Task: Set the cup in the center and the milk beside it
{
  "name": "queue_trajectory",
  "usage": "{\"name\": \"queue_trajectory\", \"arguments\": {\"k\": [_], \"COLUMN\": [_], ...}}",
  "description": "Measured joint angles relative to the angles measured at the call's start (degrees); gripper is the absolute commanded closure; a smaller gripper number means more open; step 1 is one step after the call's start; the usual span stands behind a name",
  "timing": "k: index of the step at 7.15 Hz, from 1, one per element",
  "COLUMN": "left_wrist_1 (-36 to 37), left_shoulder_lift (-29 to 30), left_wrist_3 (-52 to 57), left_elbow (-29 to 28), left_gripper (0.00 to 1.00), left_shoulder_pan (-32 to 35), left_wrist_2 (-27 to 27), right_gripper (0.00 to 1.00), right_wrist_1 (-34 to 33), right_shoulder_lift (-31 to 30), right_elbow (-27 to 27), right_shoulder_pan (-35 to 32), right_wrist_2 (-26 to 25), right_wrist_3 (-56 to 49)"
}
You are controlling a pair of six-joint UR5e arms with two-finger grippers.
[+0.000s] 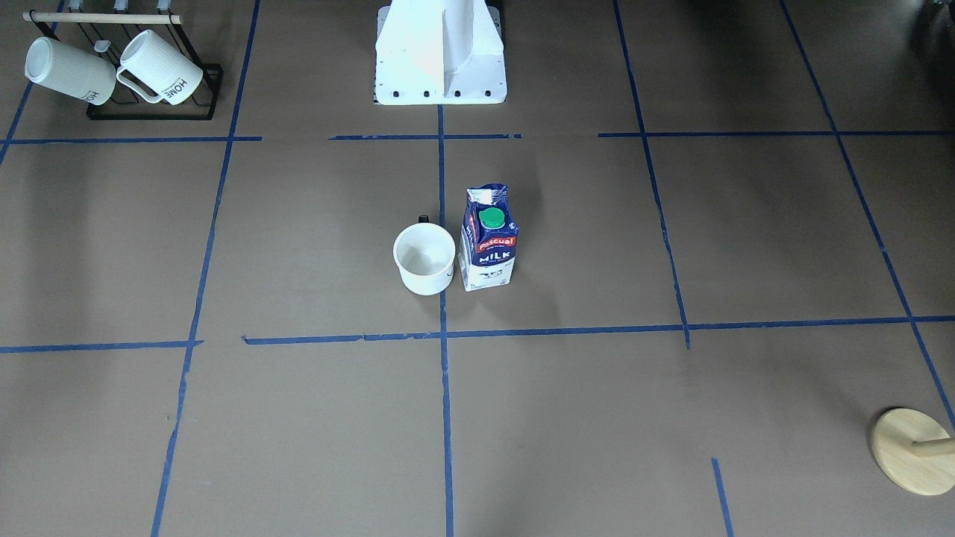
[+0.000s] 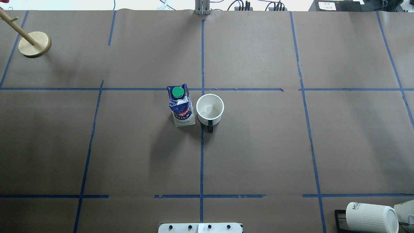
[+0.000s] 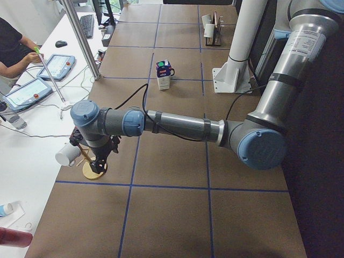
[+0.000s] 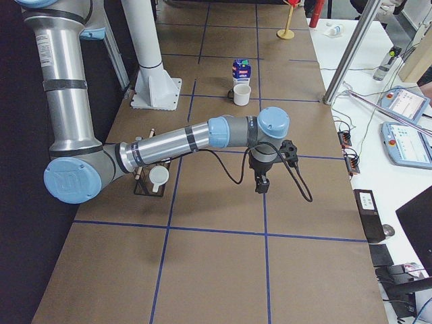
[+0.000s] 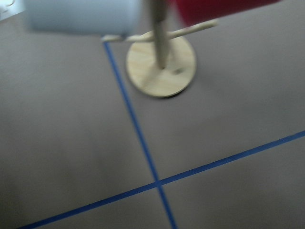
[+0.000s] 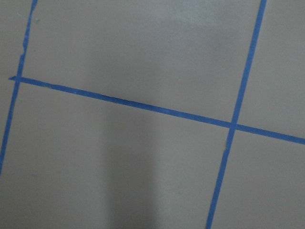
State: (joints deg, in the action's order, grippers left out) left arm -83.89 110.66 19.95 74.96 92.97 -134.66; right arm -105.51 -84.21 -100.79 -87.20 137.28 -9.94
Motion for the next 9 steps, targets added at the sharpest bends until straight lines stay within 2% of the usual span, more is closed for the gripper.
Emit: {"name": "queue_trajectory", "arguments": {"k": [3, 6, 9], "left_wrist_1": [0.18, -0.16, -0.57], "left_shoulder_lift": [0.31, -1.6, -2.09], "left_wrist_3": [0.94, -5.7, -7.76], "left_elbow": [-3.89, -2.41, -1.66], "left_gripper": [0.0, 0.0, 0.0], "left_shoulder_pan": [1.55, 2.07, 1.84], "left_wrist_2": [-0.14, 0.29, 0.38], "right_gripper": [0.0, 0.0, 0.0], "right_wrist_1": [-0.8, -0.44, -0.38], "right_shoulder_lift": [-0.42, -1.23, -2.09], "right_elbow": [2.17, 2.09, 2.57], "right_shoulder_pan": [-1.44, -1.46, -1.4], "right_wrist_2": [0.02, 0.44, 0.9], "right_wrist_3": [-3.84, -3.67, -3.58]}}
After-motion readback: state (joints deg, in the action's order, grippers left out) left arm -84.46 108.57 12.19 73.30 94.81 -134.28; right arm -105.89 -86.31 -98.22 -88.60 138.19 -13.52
